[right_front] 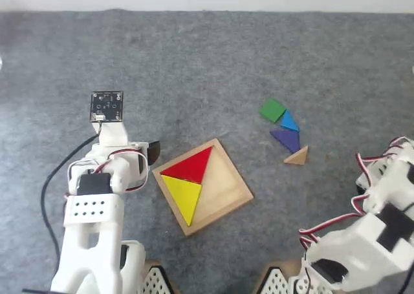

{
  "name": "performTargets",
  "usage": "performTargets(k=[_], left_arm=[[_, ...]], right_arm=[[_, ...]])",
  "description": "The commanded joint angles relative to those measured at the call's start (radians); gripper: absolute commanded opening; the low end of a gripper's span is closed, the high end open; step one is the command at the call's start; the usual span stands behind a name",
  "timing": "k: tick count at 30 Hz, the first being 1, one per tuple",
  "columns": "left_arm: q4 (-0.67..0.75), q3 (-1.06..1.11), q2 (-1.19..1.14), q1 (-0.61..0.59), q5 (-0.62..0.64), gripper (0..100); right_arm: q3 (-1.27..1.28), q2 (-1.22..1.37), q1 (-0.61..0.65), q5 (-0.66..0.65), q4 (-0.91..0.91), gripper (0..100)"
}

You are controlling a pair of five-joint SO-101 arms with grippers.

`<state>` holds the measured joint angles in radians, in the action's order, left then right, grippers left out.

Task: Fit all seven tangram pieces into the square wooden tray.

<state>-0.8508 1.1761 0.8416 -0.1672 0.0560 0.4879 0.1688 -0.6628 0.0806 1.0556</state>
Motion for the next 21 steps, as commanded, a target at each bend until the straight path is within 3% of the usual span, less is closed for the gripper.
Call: performTargets(k=[1,12,18,21], left_arm=[[0.021,-0.008,0.028,-0.006,0.006,27],[0.021,-0.008,0.028,-0.008,0.005,27],[0.021,-0.008,0.028,-0.008,0.005,27],[0.021,-0.008,0.028,-0.008,0.005,27]], right_arm=[[-0.084,0.008,0.028,0.097,-0.002,28.5],[-0.117,0.010,0.030,0.325,-0.010,28.4],[-0.120,0.010,0.025,0.339,-0.012,27.7],[-0.120,0.010,0.025,0.341,-0.056,20.6]])
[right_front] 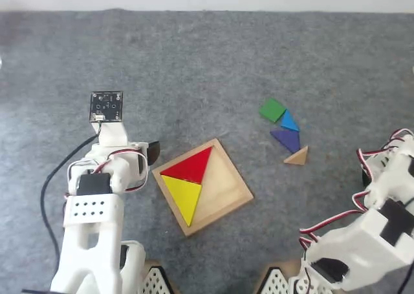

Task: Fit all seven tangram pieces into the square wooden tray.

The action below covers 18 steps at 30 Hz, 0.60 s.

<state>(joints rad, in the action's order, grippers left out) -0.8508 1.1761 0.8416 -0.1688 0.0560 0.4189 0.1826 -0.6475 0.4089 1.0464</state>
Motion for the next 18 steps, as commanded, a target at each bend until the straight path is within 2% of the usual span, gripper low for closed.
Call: performTargets(k=[1,11,14,18], left_arm=[[0.021,-0.008,0.028,-0.006,0.005,27],[0.021,-0.008,0.028,-0.006,0.005,27],[0.021,-0.008,0.028,-0.006,0.005,27],[0.021,-0.008,0.028,-0.006,0.005,27]], right_arm=[[-0.048,-0.004,0.008,0.012,-0.073,18.6],[-0.051,0.013,-0.042,-0.008,-0.116,19.5],[-0.054,0.042,-0.038,-0.121,-0.124,13.6],[-0.072,0.071,-0.016,-0.414,-0.150,2.7]])
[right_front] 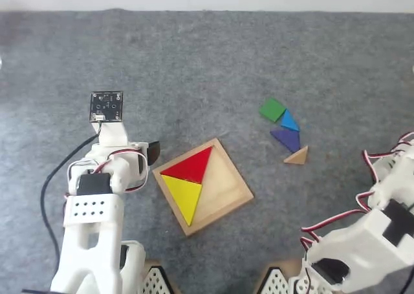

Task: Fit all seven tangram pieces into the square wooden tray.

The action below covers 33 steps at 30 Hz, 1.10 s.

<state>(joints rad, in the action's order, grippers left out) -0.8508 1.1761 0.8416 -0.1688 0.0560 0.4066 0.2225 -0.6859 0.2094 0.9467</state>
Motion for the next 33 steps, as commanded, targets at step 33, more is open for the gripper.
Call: performTargets(k=[33], left_arm=[[0.075,0.022,0.028,-0.006,0.005,27]], right_arm=[[-0.120,-0.180,0.317,-1.286,0.292,0.8]])
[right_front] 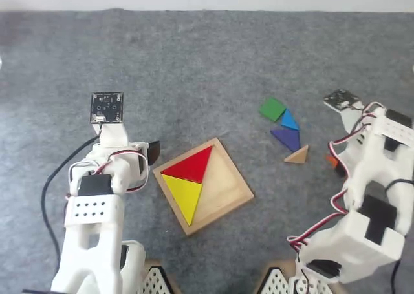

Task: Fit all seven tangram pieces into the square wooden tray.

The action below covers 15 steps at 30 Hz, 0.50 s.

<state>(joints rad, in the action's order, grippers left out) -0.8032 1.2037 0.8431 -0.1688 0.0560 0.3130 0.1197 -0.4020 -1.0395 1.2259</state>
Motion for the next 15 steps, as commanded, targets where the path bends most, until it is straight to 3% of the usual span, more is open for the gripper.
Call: performTargets(k=[1,9,15], left_arm=[[0.028,-0.005,0.026,-0.006,0.005,27],[0.028,-0.005,0.026,-0.006,0.005,27],[0.028,-0.005,0.026,-0.006,0.005,27]], right_arm=[[-0.026,-0.085,0.039,-0.038,0.013,0.8],[-0.006,-0.093,0.042,-0.057,0.004,0.8],[0.114,-0.104,0.056,-0.356,0.004,0.8]])
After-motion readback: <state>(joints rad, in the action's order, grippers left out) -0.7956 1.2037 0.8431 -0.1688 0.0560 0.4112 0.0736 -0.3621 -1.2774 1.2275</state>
